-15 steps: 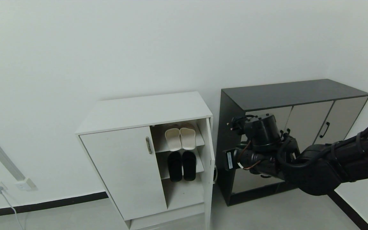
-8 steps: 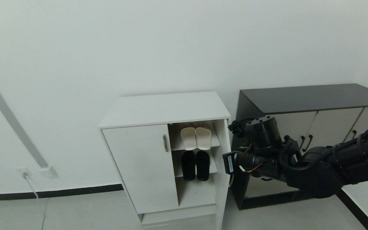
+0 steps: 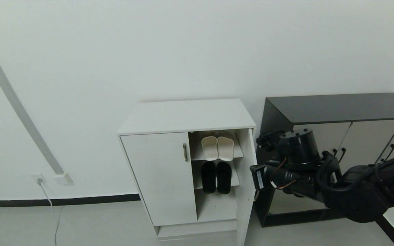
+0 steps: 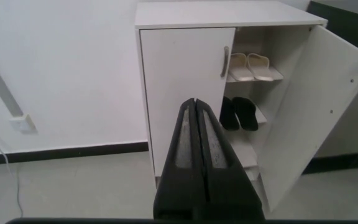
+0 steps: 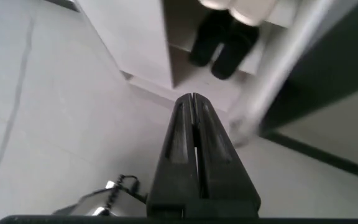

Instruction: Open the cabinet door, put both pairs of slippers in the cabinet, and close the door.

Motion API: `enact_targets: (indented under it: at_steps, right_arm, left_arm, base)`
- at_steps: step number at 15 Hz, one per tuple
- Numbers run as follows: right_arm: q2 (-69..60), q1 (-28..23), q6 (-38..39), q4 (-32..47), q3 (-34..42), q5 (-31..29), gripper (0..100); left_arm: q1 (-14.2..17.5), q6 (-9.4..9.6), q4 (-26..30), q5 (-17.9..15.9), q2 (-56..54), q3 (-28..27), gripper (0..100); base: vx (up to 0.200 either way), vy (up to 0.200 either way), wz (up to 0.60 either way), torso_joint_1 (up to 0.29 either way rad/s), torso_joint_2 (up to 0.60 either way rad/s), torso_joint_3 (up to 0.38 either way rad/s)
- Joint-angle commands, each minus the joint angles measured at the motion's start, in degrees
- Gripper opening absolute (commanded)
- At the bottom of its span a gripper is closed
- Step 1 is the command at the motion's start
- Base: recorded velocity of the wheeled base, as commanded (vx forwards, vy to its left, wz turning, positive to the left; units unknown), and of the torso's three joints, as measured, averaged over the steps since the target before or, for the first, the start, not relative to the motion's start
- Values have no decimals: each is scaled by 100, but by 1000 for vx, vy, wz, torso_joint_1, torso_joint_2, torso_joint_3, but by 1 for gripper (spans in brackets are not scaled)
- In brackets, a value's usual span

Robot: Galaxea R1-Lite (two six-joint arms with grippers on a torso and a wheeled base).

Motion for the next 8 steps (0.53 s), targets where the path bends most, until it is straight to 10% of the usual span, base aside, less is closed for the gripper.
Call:
enact_targets:
  at_steps: [1, 5, 8]
  right_arm:
    - [-260, -235, -45, -12, 353, -10, 0]
    - [-225, -569, -53, -29, 784, 17, 0]
    - [153, -665, -45, -258, 758, 69, 0]
  left_arm:
    - [0, -4, -1, -3, 7, 0, 0]
    - [0, 4, -1, -3, 7, 0, 0]
    - [0, 4, -1, -3, 7, 0, 0]
  base:
    - [200, 0, 0, -2, -2, -2]
    - [200, 0, 0, 0, 0, 6]
    - [0, 0, 0, 0, 0, 0]
